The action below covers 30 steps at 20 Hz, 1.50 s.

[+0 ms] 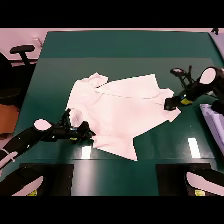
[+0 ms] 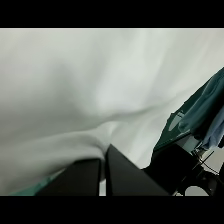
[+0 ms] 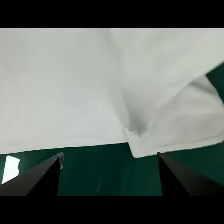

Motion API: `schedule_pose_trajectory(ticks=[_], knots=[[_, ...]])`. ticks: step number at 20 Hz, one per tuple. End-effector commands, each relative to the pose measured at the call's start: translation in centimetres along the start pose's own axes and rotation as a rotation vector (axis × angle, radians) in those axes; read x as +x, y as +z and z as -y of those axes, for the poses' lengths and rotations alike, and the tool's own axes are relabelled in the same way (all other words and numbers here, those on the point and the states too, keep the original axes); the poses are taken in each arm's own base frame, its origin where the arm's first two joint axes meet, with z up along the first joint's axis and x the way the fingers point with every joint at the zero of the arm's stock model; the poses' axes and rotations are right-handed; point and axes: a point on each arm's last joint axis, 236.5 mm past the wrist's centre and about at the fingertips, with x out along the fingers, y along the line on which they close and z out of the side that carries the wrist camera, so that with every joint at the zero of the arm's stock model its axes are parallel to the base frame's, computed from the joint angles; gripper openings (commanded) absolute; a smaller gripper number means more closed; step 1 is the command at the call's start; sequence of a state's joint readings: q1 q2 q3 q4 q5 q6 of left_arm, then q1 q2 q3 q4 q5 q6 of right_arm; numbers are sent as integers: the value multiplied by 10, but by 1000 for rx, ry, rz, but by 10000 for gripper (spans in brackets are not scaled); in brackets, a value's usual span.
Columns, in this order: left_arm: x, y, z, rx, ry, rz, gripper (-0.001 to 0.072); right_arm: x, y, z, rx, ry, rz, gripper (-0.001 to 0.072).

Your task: Fold the shirts.

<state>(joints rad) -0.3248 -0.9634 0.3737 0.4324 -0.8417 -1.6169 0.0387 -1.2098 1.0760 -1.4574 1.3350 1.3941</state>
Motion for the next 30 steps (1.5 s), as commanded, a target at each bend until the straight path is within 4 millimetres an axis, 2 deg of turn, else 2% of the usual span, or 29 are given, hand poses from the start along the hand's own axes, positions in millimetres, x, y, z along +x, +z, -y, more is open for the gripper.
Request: schedule_pose_trajectory(ticks=[1,4,6,10,13,16,17,19,24,25,26,27,28,29,30], knots=[[0,-1,1,1,-3,-3,28,17,-29,15,120,-58,21,669],[0,0,1,1,-3,-3,28,27,-22,8,99,-51,127,666],[0,-1,1,1,-3,-6,28,38,-17,-6,80,-25,163,665],[0,-5,1,1,-3,-22,28,64,-6,-21,49,-7,137,645],[0,-7,1,1,-2,-32,28,79,-2,-8,143,-20,105,590],[0,-8,1,5,-2,-36,28,79,0,4,192,-26,109,588],[0,-8,1,15,-3,-36,28,79,0,4,193,-26,113,587],[0,-8,1,26,-3,-37,28,79,1,4,193,-26,115,509],[-1,-10,1,26,-3,-44,28,78,4,2,220,-23,129,500],[-1,-11,1,26,-3,-46,28,78,4,2,220,-23,127,372],[-1,-11,1,26,-3,-48,28,79,3,2,217,-23,123,157],[-1,-11,1,26,-3,-49,28,79,3,1,218,-23,123,79],[-1,-12,1,28,-2,-50,28,78,3,1,218,-22,125,77],[-1,-12,1,32,-2,-50,28,79,3,1,218,-23,124,30],[-1,-11,1,37,-3,-49,28,79,3,1,218,-23,124,21]])
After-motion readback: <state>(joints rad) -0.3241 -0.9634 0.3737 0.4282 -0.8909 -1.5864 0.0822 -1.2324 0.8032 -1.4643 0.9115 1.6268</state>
